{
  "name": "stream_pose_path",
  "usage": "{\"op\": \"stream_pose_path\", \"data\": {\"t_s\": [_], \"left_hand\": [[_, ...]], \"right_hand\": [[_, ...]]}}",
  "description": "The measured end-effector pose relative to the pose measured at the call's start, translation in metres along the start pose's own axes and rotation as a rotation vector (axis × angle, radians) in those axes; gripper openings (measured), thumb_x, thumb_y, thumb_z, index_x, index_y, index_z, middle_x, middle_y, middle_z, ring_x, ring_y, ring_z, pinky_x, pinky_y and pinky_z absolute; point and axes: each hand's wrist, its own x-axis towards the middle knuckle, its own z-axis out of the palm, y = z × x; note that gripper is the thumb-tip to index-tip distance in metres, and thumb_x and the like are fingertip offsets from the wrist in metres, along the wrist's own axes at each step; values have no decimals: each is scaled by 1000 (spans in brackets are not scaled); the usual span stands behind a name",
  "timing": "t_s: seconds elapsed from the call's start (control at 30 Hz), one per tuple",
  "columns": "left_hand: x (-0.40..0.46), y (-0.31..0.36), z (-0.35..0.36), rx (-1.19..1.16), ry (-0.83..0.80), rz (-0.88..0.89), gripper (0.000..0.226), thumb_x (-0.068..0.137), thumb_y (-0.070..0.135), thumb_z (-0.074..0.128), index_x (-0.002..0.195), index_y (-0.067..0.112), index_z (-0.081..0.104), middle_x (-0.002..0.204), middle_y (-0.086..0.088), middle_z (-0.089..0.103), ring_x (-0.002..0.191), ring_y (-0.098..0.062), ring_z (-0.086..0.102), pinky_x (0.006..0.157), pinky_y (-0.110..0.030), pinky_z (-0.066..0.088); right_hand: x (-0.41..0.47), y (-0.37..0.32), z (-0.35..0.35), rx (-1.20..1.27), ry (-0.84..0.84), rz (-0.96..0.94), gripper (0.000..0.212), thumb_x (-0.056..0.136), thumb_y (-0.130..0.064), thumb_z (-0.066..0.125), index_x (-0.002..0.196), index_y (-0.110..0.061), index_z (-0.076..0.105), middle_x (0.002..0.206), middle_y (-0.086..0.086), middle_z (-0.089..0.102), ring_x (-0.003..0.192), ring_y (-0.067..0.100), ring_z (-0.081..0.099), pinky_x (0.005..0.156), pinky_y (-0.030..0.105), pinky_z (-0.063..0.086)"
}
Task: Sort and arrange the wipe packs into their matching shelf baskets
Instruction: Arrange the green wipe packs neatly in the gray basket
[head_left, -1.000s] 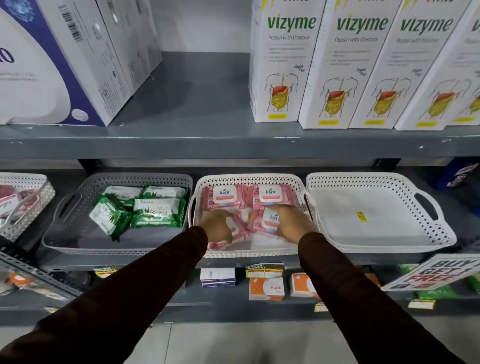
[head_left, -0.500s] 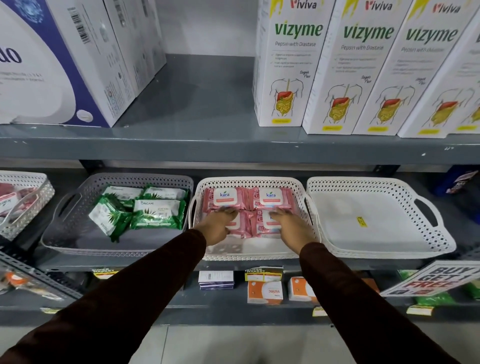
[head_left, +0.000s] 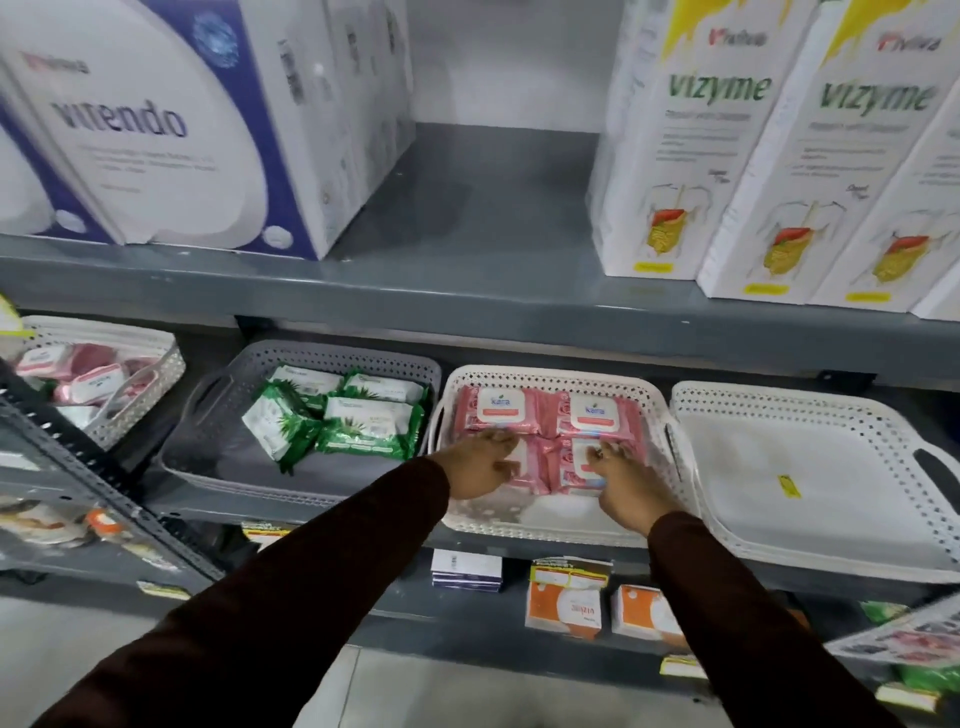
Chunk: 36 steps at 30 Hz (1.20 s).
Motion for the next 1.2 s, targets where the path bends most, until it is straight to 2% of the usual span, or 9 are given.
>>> {"op": "stream_pose_path", "data": {"t_s": [0.13, 0.2, 0.33, 0.53, 0.7, 0.83, 0.93, 1.03, 1.2], "left_hand": [[-53, -29, -15, -176, 411, 3, 35, 97, 14, 52, 131, 21, 58, 131, -5, 63, 100, -11, 67, 88, -7, 45], [-80, -51, -25, -229, 684, -98, 29, 94, 11, 55, 118, 21, 68, 107, -5, 75, 75, -10, 69, 71, -14, 53], [-139, -125, -58, -272, 975, -424, 17, 88, 9, 63, 101, 12, 75, 96, -12, 76, 80, -21, 67, 66, -19, 41], [-179, -205, -79, -440, 816, -681, 34, 87, 18, 67, 119, 10, 62, 107, -14, 71, 100, -32, 64, 74, -29, 41], [-170, -231, -95, -681, 783, -733, 25, 76, 20, 77, 92, 5, 65, 81, -17, 71, 77, -31, 68, 53, -29, 47], [-163, -238, -99, -1006, 702, -744, 54, 85, 33, 73, 122, -3, 56, 97, -15, 69, 82, -29, 67, 67, -43, 60], [-153, -235, -100, -824, 548, -737, 74, 87, 61, 57, 128, 0, 54, 130, -18, 59, 117, -33, 57, 101, -44, 46], [-145, -225, -104, -533, 364, -738, 93, 83, 76, 40, 141, 4, 39, 144, -25, 43, 123, -41, 50, 105, -46, 43], [-137, -228, -117, -512, 334, -771, 102, 73, 46, 73, 147, 1, 19, 143, -29, 43, 126, -44, 48, 105, -51, 44]], "right_hand": [[-2, -37, 1, 262, 131, 62, 45, 91, 0, 52, 135, -10, 58, 131, 15, 63, 116, 32, 61, 96, 36, 49], [-6, -69, 5, 348, 277, 44, 44, 95, -5, 52, 137, -15, 59, 127, 12, 68, 106, 29, 66, 88, 31, 50], [9, -165, 14, 441, 368, -236, 45, 94, 0, 52, 134, -16, 63, 143, 5, 60, 128, 22, 59, 113, 34, 43], [46, -277, 43, 280, 162, -414, 48, 100, -10, 49, 148, -16, 48, 163, 5, 32, 151, 24, 29, 121, 35, 27], [68, -306, 62, -127, 33, -333, 73, 94, 8, 43, 158, -17, 21, 169, 11, 0, 156, 33, -2, 126, 52, 9], [69, -306, 71, -95, -54, -284, 74, 94, 13, 40, 158, -19, 22, 169, 9, -3, 156, 31, -2, 123, 53, 19], [72, -307, 72, -37, -88, -276, 68, 97, 10, 39, 157, -18, 27, 169, 10, 4, 155, 32, 8, 120, 47, 29], [74, -308, 75, 45, -78, -268, 64, 98, 10, 40, 155, -18, 33, 169, 10, 6, 155, 32, 8, 122, 48, 23], [71, -305, 80, 98, -56, -238, 77, 92, 16, 42, 155, -27, 32, 168, 1, 5, 156, 24, 3, 125, 40, 19]]}}
